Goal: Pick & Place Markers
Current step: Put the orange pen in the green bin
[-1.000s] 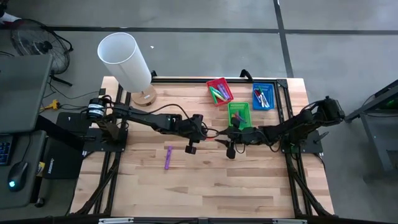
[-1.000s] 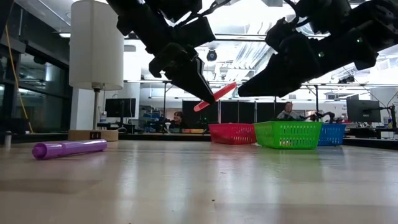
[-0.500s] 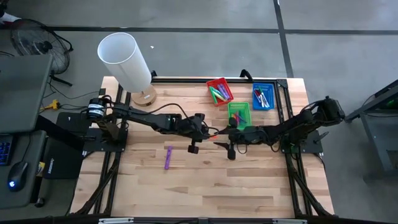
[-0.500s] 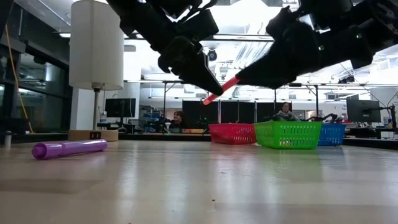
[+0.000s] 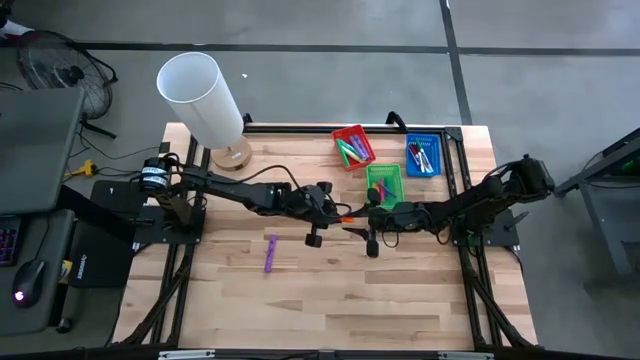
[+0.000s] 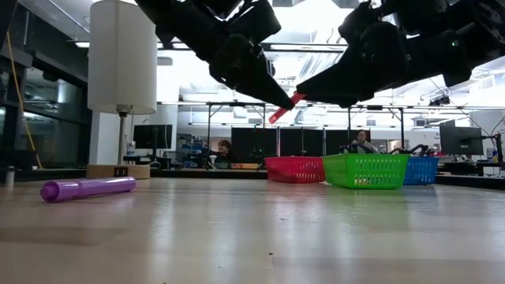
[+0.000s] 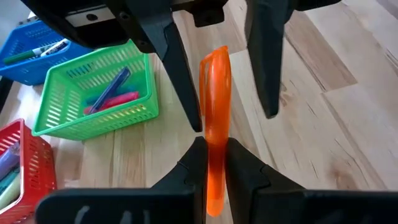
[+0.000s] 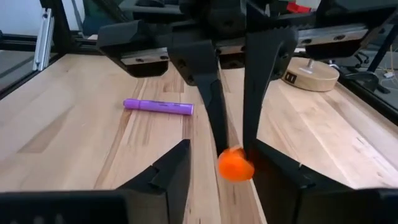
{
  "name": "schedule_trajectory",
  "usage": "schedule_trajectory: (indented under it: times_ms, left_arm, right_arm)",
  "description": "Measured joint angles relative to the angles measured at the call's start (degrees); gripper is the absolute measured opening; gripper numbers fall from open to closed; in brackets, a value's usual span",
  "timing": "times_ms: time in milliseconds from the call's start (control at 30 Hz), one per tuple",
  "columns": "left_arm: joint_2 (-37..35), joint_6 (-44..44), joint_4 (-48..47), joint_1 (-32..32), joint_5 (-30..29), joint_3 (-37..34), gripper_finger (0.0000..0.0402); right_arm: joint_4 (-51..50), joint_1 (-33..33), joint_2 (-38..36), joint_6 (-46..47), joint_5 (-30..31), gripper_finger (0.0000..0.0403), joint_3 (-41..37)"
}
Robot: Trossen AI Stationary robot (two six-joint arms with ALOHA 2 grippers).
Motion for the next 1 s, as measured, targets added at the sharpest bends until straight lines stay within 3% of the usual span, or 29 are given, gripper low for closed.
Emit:
schedule_trajectory:
  times_ms: [433, 800, 1000]
  left_arm:
    - [0.0, -0.7, 1.4, 0.0, 1.2, 0.0, 0.0025]
    - [0.0, -1.1, 1.6, 0.0, 1.4, 0.0, 0.0027]
    - [0.0, -1.2, 2.2, 0.0, 1.4, 0.0, 0.0108]
  right_arm:
    - [1.5, 0.0, 0.0, -3.0, 1.0, 0.0046, 0.0]
    - [1.6, 0.0, 0.0, -2.8, 0.9, 0.0044, 0.0]
    - [1.9, 0.0, 0.0, -2.4, 1.6, 0.0044, 0.0]
